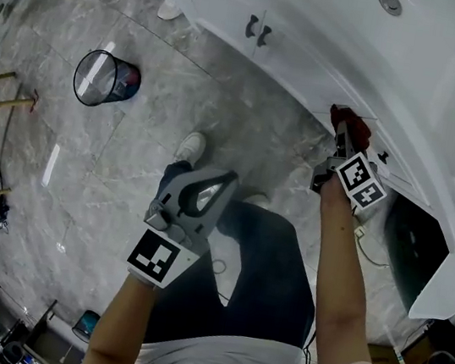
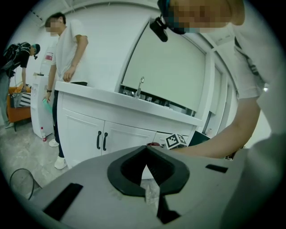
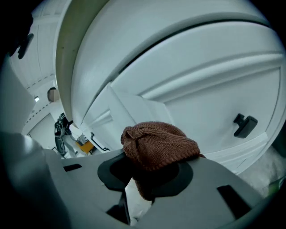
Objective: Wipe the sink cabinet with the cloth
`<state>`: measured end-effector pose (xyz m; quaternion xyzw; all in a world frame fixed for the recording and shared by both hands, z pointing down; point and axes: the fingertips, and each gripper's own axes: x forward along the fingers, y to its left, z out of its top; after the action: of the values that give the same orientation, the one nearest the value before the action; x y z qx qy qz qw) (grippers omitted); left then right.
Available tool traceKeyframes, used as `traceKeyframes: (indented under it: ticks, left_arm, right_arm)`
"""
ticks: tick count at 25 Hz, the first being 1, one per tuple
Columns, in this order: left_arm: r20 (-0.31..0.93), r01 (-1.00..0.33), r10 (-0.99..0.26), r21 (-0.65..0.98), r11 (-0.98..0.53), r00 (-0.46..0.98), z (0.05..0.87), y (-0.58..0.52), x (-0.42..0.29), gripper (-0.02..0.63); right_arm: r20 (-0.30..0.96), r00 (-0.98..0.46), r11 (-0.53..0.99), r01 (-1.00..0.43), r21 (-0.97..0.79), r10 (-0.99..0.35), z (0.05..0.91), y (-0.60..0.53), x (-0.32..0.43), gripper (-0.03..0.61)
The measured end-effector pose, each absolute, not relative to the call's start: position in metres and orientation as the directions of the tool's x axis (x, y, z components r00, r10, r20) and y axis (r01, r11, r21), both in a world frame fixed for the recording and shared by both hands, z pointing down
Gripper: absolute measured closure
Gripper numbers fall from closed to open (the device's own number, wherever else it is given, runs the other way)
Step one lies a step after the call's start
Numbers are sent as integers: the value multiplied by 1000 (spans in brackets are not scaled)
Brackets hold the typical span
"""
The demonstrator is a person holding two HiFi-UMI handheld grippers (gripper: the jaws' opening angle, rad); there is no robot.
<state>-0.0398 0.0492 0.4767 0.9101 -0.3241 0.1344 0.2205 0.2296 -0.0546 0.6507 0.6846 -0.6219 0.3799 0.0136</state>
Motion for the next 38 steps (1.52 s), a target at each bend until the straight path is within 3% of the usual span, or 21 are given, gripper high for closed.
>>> traceKeyframes:
  ticks: [27,38]
  left_arm:
    - [481,-524,-356,275,-806,801,517,41,-16,603]
    - [495,-429,-250,290,-855,832,525,55,15,603]
  right_arm:
    - [590,-61,-253,-864,-435,-805,760,-44,242,472]
    - [611,-15,-304,-858,-414,-791,764,-1,306,476]
